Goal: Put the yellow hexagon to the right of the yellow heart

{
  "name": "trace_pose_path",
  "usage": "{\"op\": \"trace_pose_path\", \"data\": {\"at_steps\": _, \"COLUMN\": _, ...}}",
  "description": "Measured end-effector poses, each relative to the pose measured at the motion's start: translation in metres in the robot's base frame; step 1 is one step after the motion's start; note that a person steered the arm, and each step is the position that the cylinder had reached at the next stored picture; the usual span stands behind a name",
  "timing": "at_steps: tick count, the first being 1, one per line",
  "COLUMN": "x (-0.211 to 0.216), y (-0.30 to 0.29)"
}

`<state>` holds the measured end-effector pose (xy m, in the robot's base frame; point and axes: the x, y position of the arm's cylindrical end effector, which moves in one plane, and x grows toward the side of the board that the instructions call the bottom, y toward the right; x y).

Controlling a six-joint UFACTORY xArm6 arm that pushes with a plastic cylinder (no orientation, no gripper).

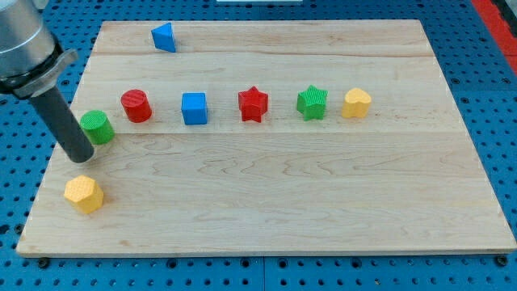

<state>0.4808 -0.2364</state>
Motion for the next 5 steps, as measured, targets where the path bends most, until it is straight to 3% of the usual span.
{"op": "trace_pose_path", "data": {"at_steps": 2, "x": -0.046, "y": 0.008}}
{"op": "trace_pose_path", "data": {"at_steps": 3, "x": -0.035, "y": 0.031}}
{"op": "trace_pose_path", "data": {"at_steps": 4, "x": 0.028, "y": 0.101}}
{"op": "trace_pose_path", "data": {"at_steps": 5, "x": 0.118, "y": 0.120}}
